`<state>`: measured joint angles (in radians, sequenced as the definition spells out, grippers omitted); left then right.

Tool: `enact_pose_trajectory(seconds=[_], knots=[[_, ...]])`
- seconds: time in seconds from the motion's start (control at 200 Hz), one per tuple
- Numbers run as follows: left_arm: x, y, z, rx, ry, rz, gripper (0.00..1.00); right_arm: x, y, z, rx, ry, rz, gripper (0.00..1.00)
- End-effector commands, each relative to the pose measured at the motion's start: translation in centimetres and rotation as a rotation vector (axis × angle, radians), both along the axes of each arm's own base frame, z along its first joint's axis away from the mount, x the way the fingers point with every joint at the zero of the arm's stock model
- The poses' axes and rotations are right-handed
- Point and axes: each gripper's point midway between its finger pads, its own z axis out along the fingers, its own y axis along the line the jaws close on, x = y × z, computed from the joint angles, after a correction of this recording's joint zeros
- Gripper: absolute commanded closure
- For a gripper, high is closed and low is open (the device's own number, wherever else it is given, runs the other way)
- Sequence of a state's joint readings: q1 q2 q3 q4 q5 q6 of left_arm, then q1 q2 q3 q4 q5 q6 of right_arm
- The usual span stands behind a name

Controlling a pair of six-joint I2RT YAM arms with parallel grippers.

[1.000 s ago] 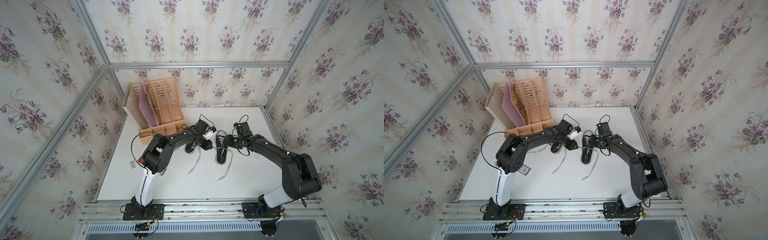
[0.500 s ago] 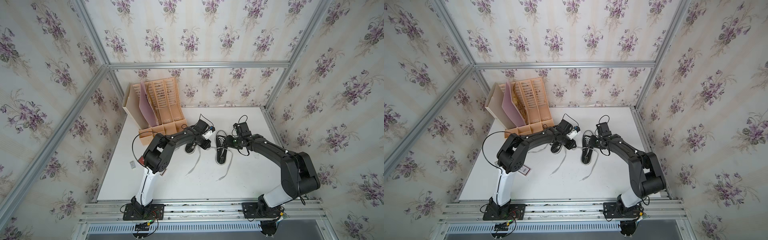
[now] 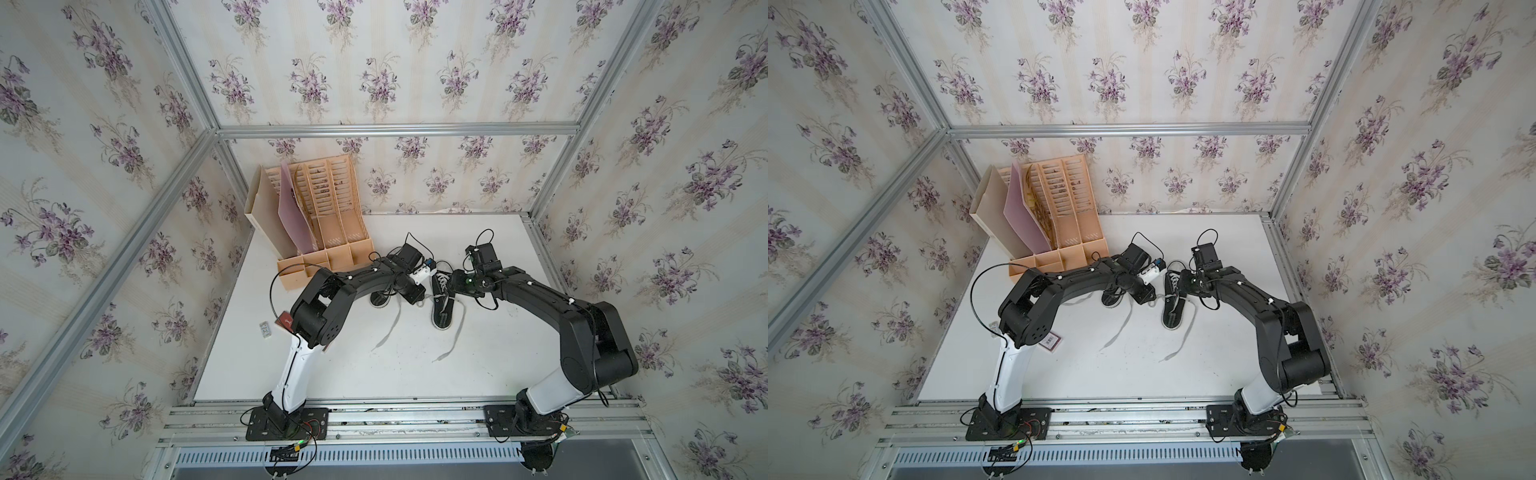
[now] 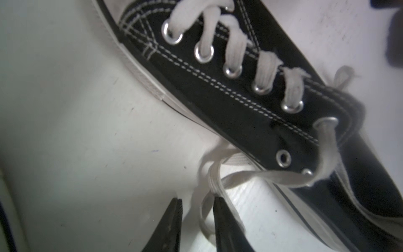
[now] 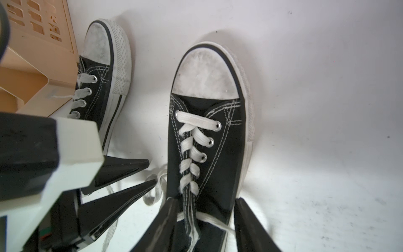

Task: Tie the shoes
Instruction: Cross the shoelace with the shoelace.

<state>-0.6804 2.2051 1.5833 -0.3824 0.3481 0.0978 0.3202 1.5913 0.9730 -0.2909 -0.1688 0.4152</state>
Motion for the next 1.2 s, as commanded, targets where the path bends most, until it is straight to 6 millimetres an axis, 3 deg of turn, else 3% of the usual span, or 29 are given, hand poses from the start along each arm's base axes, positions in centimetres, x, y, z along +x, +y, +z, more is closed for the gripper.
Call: enact_pose_trajectory(seconds=[0.0, 0.155, 0.325, 0.519, 0.764, 0.939, 1.194], knots=[[-0.3, 0.7, -1.3, 0.061, -0.001, -0.017, 0.71, 0.1, -0.2, 0.0, -0.015, -0.001, 0.003, 0.53], [-0.5, 0.5, -1.1, 0.057, -0.002, -0.024, 0.82, 0.1, -0.2, 0.0, -0.016, 0.000, 0.001, 0.53], [-0.2, 0.5, 1.3, 0.019, -0.042, -0.006, 0.96, 0.1, 0.0, -0.1, -0.008, 0.004, 0.002, 0.53], [0.2, 1.0, 4.5, -0.037, -0.095, 0.044, 0.99, 0.7, 0.9, -0.2, -0.013, 0.009, 0.023, 0.48], [0.0, 1.6, 5.5, -0.066, -0.099, 0.089, 1.00, 2.1, 2.7, -0.2, -0.012, 0.001, 0.025, 0.43], [-0.1, 1.7, 5.6, -0.105, -0.053, 0.125, 1.00, 1.7, 1.6, -2.2, -0.075, 0.062, -0.025, 0.50], [-0.7, 1.9, 5.4, -0.171, 0.065, 0.165, 1.00, -0.5, -1.6, -4.3, -0.211, 0.144, -0.106, 0.59]])
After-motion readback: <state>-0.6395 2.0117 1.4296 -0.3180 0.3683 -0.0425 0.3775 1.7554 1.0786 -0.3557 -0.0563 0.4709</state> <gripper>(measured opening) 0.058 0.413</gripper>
